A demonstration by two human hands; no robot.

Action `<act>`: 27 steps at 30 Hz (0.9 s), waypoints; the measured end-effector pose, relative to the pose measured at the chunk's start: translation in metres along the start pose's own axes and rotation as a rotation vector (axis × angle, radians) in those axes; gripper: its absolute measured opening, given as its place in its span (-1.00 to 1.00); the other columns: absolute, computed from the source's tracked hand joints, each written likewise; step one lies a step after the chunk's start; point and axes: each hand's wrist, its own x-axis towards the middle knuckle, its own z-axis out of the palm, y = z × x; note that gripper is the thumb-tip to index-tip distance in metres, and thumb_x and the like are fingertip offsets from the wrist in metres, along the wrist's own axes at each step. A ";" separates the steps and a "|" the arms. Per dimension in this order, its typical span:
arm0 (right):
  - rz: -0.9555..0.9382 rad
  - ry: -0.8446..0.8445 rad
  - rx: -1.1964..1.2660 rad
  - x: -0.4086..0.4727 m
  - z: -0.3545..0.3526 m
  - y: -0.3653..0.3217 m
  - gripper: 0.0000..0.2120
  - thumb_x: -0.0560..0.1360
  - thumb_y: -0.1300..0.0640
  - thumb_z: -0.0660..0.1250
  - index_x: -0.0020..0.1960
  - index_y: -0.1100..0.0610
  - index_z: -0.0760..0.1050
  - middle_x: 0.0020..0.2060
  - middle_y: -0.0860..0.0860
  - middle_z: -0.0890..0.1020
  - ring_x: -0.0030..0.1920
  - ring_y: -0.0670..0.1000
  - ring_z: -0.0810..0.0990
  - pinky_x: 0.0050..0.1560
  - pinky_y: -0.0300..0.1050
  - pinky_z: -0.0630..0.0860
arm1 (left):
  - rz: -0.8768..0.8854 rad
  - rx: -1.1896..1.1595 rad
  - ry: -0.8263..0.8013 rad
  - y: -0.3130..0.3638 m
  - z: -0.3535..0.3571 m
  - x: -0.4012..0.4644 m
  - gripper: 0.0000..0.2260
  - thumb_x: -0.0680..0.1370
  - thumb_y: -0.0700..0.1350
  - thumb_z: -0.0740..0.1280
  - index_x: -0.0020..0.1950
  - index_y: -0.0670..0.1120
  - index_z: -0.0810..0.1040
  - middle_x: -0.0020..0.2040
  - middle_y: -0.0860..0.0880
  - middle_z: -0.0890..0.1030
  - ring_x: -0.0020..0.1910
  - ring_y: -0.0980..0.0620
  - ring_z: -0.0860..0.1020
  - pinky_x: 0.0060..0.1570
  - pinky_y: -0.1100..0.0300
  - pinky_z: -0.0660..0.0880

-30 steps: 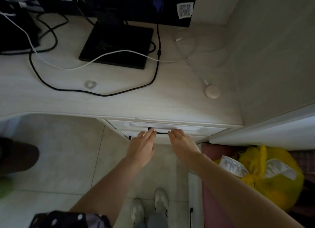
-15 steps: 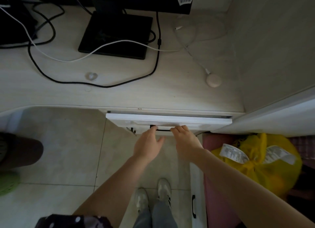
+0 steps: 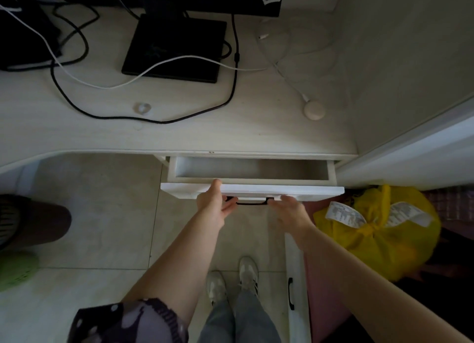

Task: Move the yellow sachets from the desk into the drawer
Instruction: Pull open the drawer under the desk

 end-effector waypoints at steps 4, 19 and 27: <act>0.304 0.069 0.744 0.000 -0.027 -0.022 -0.57 0.46 0.09 0.43 0.23 0.19 0.36 0.01 0.28 0.52 -0.06 0.14 0.59 -0.09 0.08 0.60 | -0.015 0.003 -0.012 0.006 -0.004 -0.004 -0.87 0.56 -0.15 0.27 -0.14 -0.13 0.37 -0.05 -0.26 0.52 -0.20 -0.19 0.62 -0.06 -0.07 0.60; 0.445 0.132 0.919 -0.042 -0.040 0.014 -0.53 0.53 0.35 0.20 0.42 0.22 0.22 0.41 0.23 0.25 0.36 0.26 0.36 -0.27 0.16 0.51 | -0.101 0.004 -0.032 -0.047 -0.055 -0.033 -0.80 0.58 -0.21 0.26 0.14 -0.30 0.40 -0.11 -0.37 0.60 -0.22 -0.23 0.63 -0.31 -0.03 0.64; 0.546 0.184 0.861 -0.082 -0.028 0.043 -0.76 0.57 0.41 0.16 0.17 0.23 0.22 0.34 0.29 0.30 0.31 0.33 0.41 0.15 0.31 0.49 | -0.151 0.017 0.001 -0.079 -0.091 -0.062 -0.89 0.57 -0.25 0.27 0.00 -0.31 0.44 -0.14 -0.34 0.59 -0.21 -0.24 0.62 -0.38 0.00 0.63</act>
